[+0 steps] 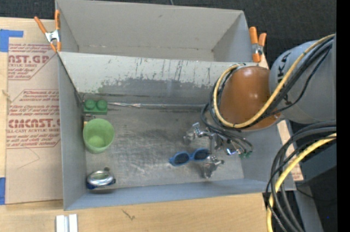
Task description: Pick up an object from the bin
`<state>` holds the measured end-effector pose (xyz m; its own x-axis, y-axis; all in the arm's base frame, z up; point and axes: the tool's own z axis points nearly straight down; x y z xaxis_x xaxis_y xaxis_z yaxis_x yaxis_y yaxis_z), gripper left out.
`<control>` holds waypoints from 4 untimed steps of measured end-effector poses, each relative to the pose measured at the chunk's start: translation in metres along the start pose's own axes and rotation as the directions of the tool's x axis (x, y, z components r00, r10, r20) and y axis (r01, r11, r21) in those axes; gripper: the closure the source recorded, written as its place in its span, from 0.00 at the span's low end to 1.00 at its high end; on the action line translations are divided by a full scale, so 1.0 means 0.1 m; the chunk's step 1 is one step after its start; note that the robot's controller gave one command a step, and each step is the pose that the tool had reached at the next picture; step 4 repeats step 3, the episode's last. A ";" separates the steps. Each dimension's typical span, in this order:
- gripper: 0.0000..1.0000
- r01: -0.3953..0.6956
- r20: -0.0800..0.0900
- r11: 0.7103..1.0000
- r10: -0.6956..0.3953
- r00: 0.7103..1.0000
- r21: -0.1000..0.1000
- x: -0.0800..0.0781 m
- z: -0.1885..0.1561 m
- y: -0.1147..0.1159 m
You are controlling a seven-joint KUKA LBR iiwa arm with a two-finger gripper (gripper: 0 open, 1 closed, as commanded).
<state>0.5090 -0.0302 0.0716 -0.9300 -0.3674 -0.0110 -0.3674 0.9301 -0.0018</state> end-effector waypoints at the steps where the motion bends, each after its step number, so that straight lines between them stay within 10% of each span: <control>1: 1.00 -0.001 -0.009 1.000 0.001 1.000 -0.001 0.01 -0.02 -0.01; 2: 1.00 0.203 -0.003 0.979 -0.203 0.979 -0.001 -0.09 -1.12 0.32; 3: 1.00 0.525 -0.006 0.851 -0.525 0.851 -0.003 0.02 -1.85 -0.55; 4: 1.00 0.525 -0.006 0.851 -0.525 0.851 -0.003 0.02 -1.85 -0.55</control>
Offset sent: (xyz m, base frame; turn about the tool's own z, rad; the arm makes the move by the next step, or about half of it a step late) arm 0.0000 0.0000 0.0000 0.0000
